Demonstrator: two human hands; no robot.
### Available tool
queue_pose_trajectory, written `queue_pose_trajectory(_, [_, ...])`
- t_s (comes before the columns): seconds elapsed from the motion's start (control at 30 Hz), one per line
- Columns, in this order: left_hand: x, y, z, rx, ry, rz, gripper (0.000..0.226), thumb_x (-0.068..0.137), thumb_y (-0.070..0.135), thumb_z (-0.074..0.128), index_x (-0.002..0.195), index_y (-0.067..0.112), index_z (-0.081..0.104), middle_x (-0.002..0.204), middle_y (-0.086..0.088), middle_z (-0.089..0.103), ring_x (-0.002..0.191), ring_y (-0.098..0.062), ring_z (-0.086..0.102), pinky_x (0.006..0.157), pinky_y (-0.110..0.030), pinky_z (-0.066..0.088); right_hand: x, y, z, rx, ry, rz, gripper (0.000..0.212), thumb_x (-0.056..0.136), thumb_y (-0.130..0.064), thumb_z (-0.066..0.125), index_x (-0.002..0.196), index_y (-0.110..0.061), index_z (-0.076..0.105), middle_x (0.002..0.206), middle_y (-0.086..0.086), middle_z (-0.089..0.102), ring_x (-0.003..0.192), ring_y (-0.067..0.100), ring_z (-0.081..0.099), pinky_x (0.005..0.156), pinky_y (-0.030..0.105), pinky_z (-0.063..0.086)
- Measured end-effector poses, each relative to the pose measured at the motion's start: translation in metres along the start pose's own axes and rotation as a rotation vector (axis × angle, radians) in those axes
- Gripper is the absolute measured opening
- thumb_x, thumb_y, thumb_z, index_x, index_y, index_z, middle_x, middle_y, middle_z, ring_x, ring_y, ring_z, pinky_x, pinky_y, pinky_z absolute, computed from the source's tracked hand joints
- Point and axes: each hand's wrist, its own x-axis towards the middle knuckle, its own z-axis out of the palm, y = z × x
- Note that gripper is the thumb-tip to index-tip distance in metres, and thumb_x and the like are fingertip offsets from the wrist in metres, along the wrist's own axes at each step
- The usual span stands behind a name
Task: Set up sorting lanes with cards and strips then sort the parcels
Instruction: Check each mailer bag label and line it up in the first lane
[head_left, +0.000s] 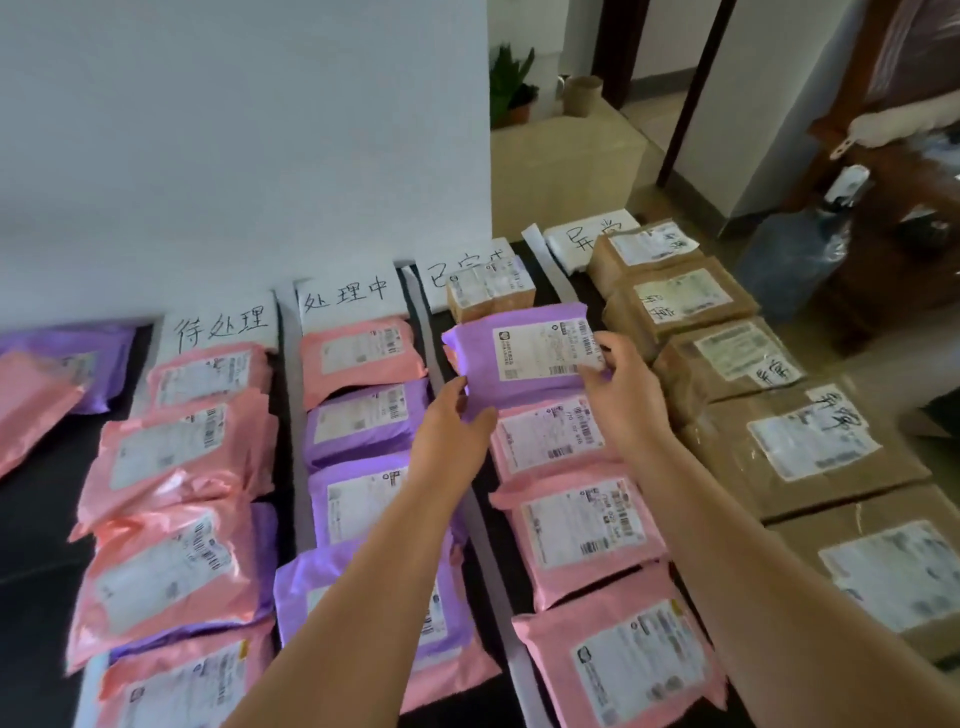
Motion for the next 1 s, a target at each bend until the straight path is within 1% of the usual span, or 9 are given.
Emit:
queue_pose_trajectory(0.1, [0.028, 0.003, 0.012, -0.016, 0.032, -0.048, 0.047, 0.094, 0.023, 0.06, 0.138, 0.015, 0.046, 0.131, -0.002, 0.06, 0.107, -0.023, 0.06, 0.091, -0.037, 0.048, 0.034, -0.001, 0.009, -0.061, -0.058, -0.057, 0.035, 0.102, -0.024, 0.052, 0.136, -0.029, 0.049, 0.115, -0.008, 0.066, 0.102, 0.016, 0.063, 0.086, 0.04, 0.053])
queue_pose_trajectory(0.23, [0.048, -0.001, 0.027, 0.044, 0.011, -0.09, 0.048, 0.097, 0.02, 0.054, 0.142, 0.015, 0.041, 0.133, -0.003, 0.056, 0.103, -0.021, 0.055, 0.082, -0.028, 0.036, 0.064, 0.002, 0.02, -0.188, -0.147, -0.081, 0.033, 0.103, -0.022, 0.049, 0.135, -0.025, 0.049, 0.12, 0.0, 0.067, 0.108, 0.025, 0.061, 0.101, 0.049, 0.044])
queue_pose_trajectory(0.37, [0.054, -0.006, 0.034, 0.145, -0.055, -0.128, 0.051, 0.097, 0.019, 0.049, 0.147, 0.017, 0.036, 0.134, -0.008, 0.057, 0.094, -0.024, 0.056, 0.071, -0.025, 0.037, 0.074, 0.011, 0.023, -0.293, -0.24, -0.068, 0.035, 0.102, -0.03, 0.051, 0.136, -0.024, 0.047, 0.125, 0.001, 0.065, 0.11, 0.026, 0.062, 0.102, 0.051, 0.043])
queue_pose_trajectory(0.47, [0.047, -0.008, 0.036, 0.168, -0.052, -0.132, 0.053, 0.096, 0.018, 0.047, 0.148, 0.021, 0.034, 0.118, -0.006, 0.062, 0.077, -0.019, 0.059, 0.057, -0.026, 0.037, 0.072, 0.016, 0.021, -0.263, -0.268, -0.078, 0.043, 0.101, -0.037, 0.052, 0.141, -0.025, 0.044, 0.131, 0.0, 0.062, 0.116, 0.024, 0.06, 0.103, 0.052, 0.044])
queue_pose_trajectory(0.6, [0.034, -0.003, 0.03, 0.177, -0.013, -0.11, 0.05, 0.097, 0.017, 0.048, 0.145, 0.02, 0.035, 0.129, -0.005, 0.06, 0.092, -0.025, 0.06, 0.065, -0.027, 0.04, 0.068, 0.009, 0.014, -0.231, -0.199, -0.058, 0.06, 0.1, -0.043, 0.053, 0.152, -0.021, 0.034, 0.149, 0.005, 0.049, 0.136, 0.027, 0.046, 0.111, 0.052, 0.038])
queue_pose_trajectory(0.7, [0.021, 0.002, 0.019, 0.216, 0.018, -0.076, 0.039, 0.098, 0.018, 0.047, 0.136, 0.022, 0.041, 0.124, 0.004, 0.059, 0.094, -0.023, 0.058, 0.064, -0.028, 0.04, 0.059, -0.006, 0.013, -0.221, -0.156, -0.119, 0.058, 0.1, -0.043, 0.052, 0.151, -0.02, 0.036, 0.146, 0.007, 0.05, 0.134, 0.027, 0.046, 0.108, 0.05, 0.041])
queue_pose_trajectory(0.8, [0.003, 0.005, 0.001, 0.204, 0.054, -0.05, 0.047, 0.096, 0.017, 0.047, 0.141, 0.025, 0.039, 0.128, 0.002, 0.058, 0.108, -0.029, 0.059, 0.079, -0.037, 0.049, 0.041, -0.024, 0.014, -0.225, -0.155, -0.192, 0.055, 0.101, -0.041, 0.051, 0.149, -0.018, 0.04, 0.141, 0.008, 0.054, 0.129, 0.028, 0.05, 0.105, 0.049, 0.044])
queue_pose_trajectory(0.93, [-0.027, 0.008, -0.03, 0.198, 0.13, -0.022, 0.061, 0.097, 0.02, 0.049, 0.154, 0.027, 0.027, 0.148, -0.007, 0.046, 0.12, -0.03, 0.054, 0.081, -0.03, 0.04, 0.003, -0.054, 0.017, -0.246, -0.144, -0.276, 0.054, 0.101, -0.042, 0.052, 0.149, -0.02, 0.04, 0.146, 0.007, 0.051, 0.132, 0.026, 0.048, 0.106, 0.047, 0.043])
queue_pose_trajectory(1.0, [-0.043, 0.003, -0.049, 0.17, 0.158, -0.006, 0.064, 0.098, 0.021, 0.049, 0.155, 0.028, 0.023, 0.149, -0.008, 0.044, 0.111, -0.03, 0.061, 0.076, -0.03, 0.047, -0.021, -0.069, 0.02, -0.234, -0.149, -0.325, 0.052, 0.1, -0.04, 0.053, 0.148, -0.02, 0.042, 0.146, 0.008, 0.051, 0.132, 0.026, 0.049, 0.105, 0.046, 0.044])
